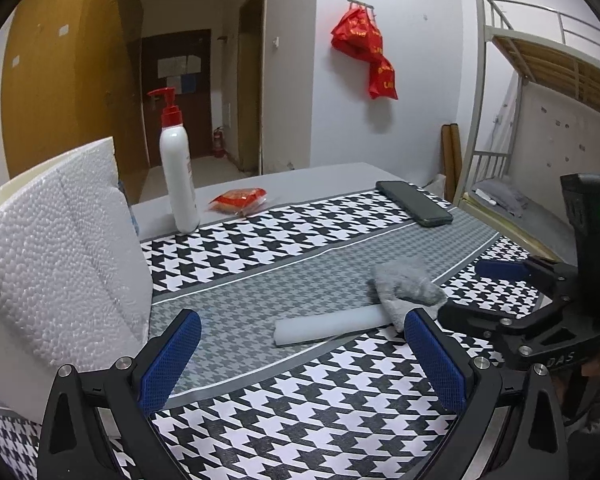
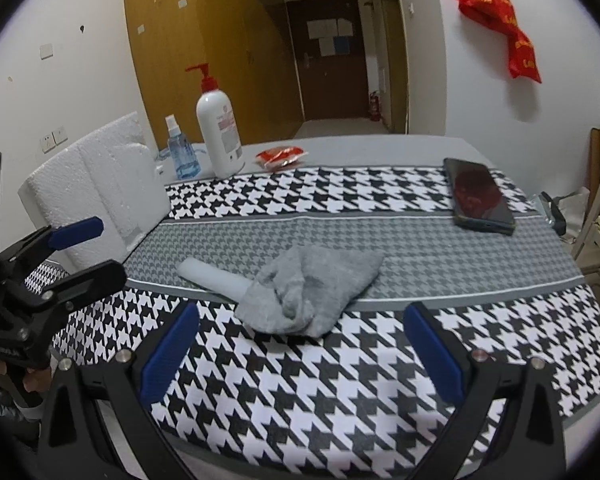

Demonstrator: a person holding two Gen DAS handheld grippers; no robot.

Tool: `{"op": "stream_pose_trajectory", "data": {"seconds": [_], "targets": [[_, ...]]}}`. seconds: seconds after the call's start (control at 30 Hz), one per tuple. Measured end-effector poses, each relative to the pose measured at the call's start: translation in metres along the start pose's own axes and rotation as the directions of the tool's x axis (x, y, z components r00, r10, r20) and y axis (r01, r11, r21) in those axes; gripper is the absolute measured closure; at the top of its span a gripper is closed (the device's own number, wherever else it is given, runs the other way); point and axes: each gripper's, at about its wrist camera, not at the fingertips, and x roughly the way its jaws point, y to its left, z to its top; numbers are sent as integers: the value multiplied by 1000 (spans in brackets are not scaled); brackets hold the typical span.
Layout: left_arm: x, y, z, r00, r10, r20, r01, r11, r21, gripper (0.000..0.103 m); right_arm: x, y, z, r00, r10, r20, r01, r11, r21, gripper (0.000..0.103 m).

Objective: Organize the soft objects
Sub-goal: 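Move both tools away from the box toward the grey sock and foam tube, then close the right tool on the grey sock and lift it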

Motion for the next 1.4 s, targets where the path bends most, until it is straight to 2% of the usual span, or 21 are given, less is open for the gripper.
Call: {"op": "stream_pose_trajectory", "data": {"seconds": [0.63,0.83,0.97,1.03,1.1,1.23,1.27,1.4], "targets": [[17,10,-1,999,0,-41,-1,1000,-23,1,40,7,15,994,28,-101,-31,999,-28,1],[18,10,-1,999,2,-42,-3,1000,-22,1,46,6,13,992,18,-125,-22,999,-31,20],[19,10,0,999,0,-47,-1,1000,-22,1,48,7,12,990,17,-139,-23,999,-41,40],[20,9,0,999,-1,-48,0,1000,-19,1,49,7,11,989,15,-147,-22,999,-44,45],[20,8,0,999,-6,-51,5,1000,-19,1,49,6,11,989,27,-149,-33,999,-40,57],[23,5,0,998,-12,-59,11,1000,-11,1,47,5,11,989,47,-140,-53,998,-40,69],[24,4,0,998,-13,-61,12,1000,-11,1,46,4,11,990,51,-133,-56,998,-37,75],[27,0,1,997,-22,-71,22,1000,-3,1,32,-6,14,996,44,-83,-45,999,-12,78]]}}
